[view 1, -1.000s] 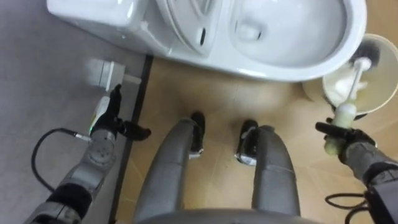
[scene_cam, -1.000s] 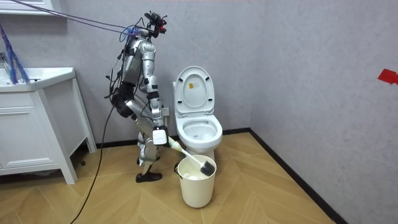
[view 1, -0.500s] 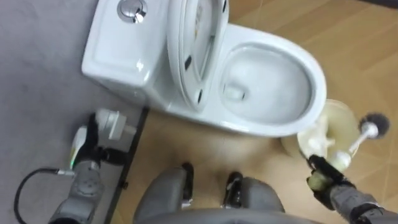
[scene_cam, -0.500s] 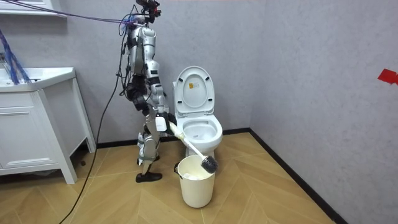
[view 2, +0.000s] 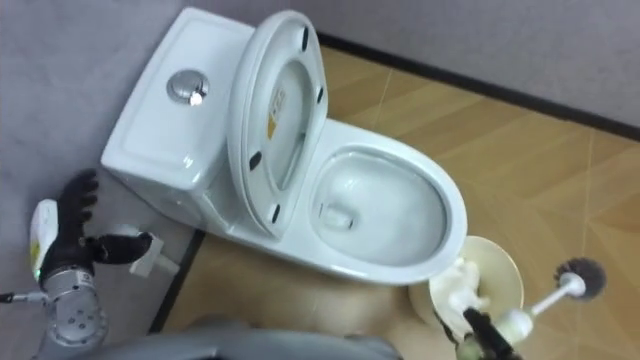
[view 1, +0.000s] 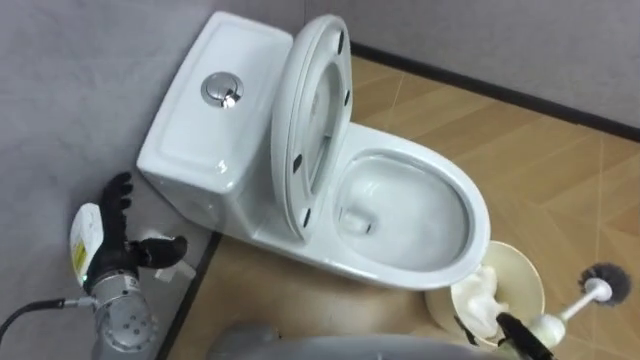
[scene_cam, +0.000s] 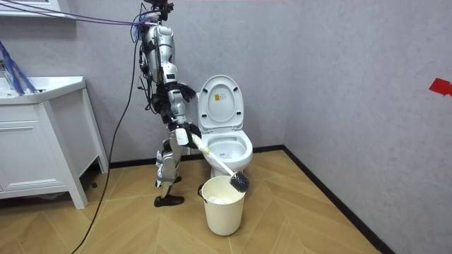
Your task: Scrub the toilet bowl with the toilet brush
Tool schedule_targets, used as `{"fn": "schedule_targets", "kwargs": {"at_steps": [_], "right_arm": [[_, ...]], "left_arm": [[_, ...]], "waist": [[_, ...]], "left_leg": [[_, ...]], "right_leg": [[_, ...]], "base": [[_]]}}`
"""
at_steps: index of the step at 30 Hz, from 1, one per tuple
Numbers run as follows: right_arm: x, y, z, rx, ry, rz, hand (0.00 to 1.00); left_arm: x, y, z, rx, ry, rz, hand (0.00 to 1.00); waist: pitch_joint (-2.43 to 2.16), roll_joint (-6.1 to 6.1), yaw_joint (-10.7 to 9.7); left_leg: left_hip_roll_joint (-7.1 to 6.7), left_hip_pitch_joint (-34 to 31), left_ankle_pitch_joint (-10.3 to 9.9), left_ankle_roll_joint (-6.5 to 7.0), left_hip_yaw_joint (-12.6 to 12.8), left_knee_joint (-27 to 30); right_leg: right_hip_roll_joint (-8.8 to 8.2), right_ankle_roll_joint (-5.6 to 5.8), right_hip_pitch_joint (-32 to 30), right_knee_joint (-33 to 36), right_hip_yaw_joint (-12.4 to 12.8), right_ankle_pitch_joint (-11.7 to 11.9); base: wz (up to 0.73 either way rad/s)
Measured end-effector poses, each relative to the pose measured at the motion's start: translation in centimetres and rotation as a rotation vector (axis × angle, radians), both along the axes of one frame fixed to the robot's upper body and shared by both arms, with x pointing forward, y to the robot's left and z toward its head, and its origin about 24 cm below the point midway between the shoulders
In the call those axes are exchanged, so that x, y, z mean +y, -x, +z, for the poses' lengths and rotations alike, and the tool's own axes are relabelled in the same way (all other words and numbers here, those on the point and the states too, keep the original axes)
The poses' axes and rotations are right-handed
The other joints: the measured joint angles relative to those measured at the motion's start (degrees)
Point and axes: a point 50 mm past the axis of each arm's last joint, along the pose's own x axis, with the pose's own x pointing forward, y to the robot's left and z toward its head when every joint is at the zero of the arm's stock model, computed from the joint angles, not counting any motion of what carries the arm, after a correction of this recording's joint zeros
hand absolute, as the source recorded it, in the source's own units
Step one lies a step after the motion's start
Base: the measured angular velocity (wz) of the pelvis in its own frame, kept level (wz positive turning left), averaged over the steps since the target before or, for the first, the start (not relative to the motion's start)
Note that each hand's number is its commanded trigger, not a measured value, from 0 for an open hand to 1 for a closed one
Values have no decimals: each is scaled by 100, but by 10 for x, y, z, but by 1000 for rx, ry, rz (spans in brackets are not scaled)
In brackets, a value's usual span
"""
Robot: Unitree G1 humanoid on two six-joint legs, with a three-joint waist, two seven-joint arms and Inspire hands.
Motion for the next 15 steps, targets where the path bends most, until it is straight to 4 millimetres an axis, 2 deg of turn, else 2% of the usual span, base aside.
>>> {"fn": "schedule_targets", "kwargs": {"at_steps": [6,12,15], "right_arm": [[-6,-4,3,11,65,95,100],[-5,-22,5,35,119,358,100],[-3,-29,5,38,138,469,100]], "left_arm": [[-6,-17,28,-195,-24,-36,0],[-10,-35,56,-314,-160,-138,0],[-15,-39,59,-319,-222,-191,0]], "waist": [[11,18,4],[17,39,13],[18,90,-78]], "left_leg": [[18,169,13,-25,-53,-33],[72,193,20,-49,9,-37],[73,239,20,-49,49,-41]], "right_leg": [[33,-27,188,-69,-3,18],[68,-59,181,-61,15,55],[66,-58,231,-78,10,67]], "base": [[-2],[-5],[-2]]}}
